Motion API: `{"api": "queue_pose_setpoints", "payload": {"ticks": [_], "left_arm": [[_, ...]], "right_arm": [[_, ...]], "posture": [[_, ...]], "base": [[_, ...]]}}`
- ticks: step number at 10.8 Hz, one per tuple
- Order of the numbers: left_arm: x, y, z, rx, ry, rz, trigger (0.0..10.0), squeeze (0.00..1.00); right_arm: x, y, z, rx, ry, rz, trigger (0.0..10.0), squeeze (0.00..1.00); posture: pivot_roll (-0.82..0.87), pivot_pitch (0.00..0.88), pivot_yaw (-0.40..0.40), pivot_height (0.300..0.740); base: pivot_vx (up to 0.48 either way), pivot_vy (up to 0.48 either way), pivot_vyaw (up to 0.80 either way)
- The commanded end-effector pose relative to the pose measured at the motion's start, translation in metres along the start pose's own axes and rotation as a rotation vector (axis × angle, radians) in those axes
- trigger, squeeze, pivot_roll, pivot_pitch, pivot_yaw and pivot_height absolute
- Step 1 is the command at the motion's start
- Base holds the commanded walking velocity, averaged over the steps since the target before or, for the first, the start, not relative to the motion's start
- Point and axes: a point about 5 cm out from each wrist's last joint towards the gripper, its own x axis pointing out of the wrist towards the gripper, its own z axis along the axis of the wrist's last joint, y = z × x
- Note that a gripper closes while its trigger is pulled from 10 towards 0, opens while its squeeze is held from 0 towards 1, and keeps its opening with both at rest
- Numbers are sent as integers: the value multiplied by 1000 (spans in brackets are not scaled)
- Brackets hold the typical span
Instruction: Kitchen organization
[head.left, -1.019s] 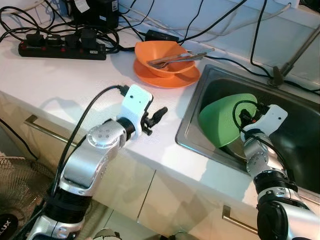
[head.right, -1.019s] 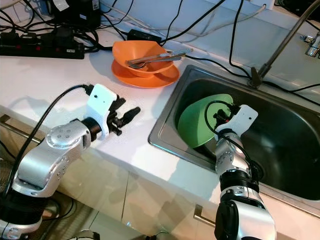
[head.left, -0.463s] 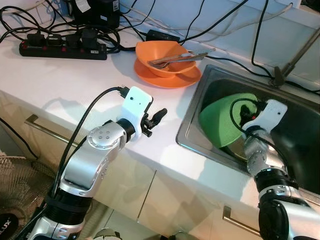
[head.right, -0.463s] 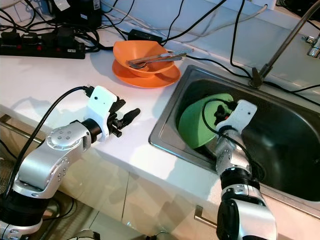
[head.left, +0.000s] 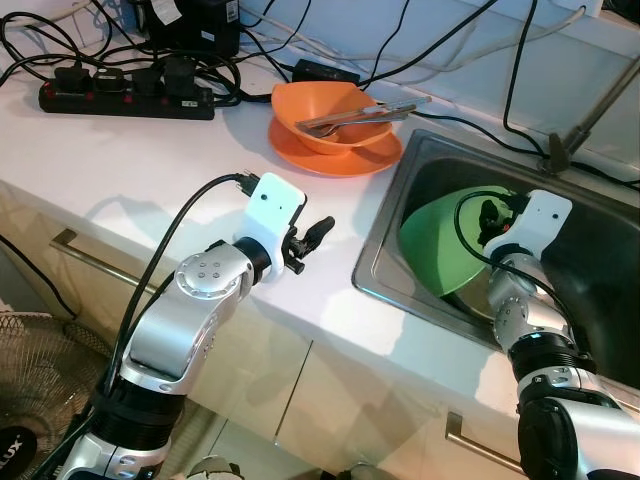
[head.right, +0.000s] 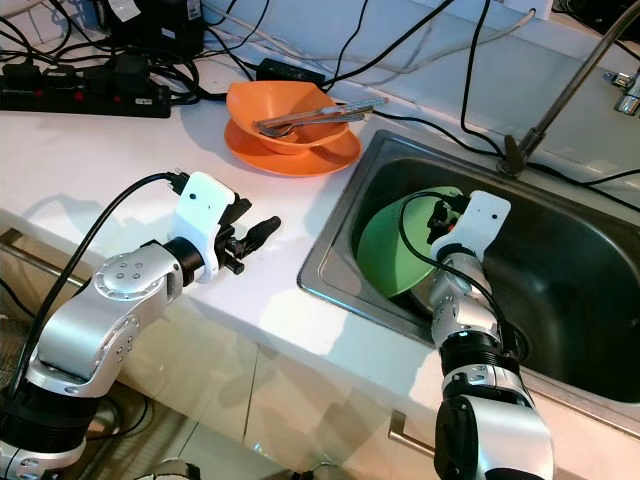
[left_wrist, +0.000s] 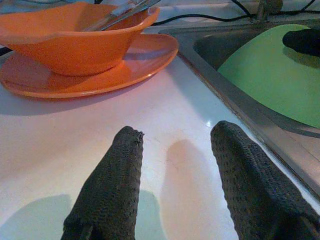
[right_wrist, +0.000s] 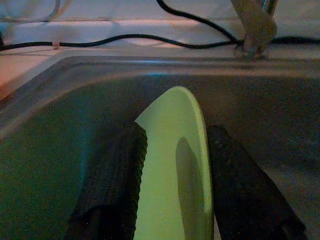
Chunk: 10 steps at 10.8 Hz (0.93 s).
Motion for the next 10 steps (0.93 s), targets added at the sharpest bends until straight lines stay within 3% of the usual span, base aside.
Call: {"api": "queue_pose_setpoints", "payload": {"ticks": [1, 2, 3, 7, 9, 10], "left_arm": [[1, -6, 0, 6, -6, -24, 10000, 0], [1, -6, 0, 6, -4, -26, 10000, 0], [1, -6, 0, 6, -4, -27, 10000, 0], [2, -4, -1, 7, -1, -16, 10000, 0], [4, 1, -1, 48, -7, 34, 10000, 0], [6, 10, 3, 54, -27, 103, 10000, 0]], "right_arm": [[2, -9, 10, -47, -45, -23, 10000, 286], [2, -10, 13, -76, -60, -23, 10000, 1000], [3, -8, 16, -100, -72, -19, 10000, 0], [3, 3, 27, -168, -139, 11, 10000, 0], [2, 22, 31, -97, -144, 113, 10000, 0], [-5, 53, 35, -48, -142, 300, 10000, 0]], "posture": [[57, 52, -169, 740], [52, 51, -166, 740], [52, 56, -166, 740], [49, 60, -166, 740], [50, 61, -166, 740], [47, 63, -164, 740]], "base": [[0, 0, 0], [0, 0, 0], [0, 0, 0], [0, 0, 0], [0, 0, 0], [0, 0, 0]]}}
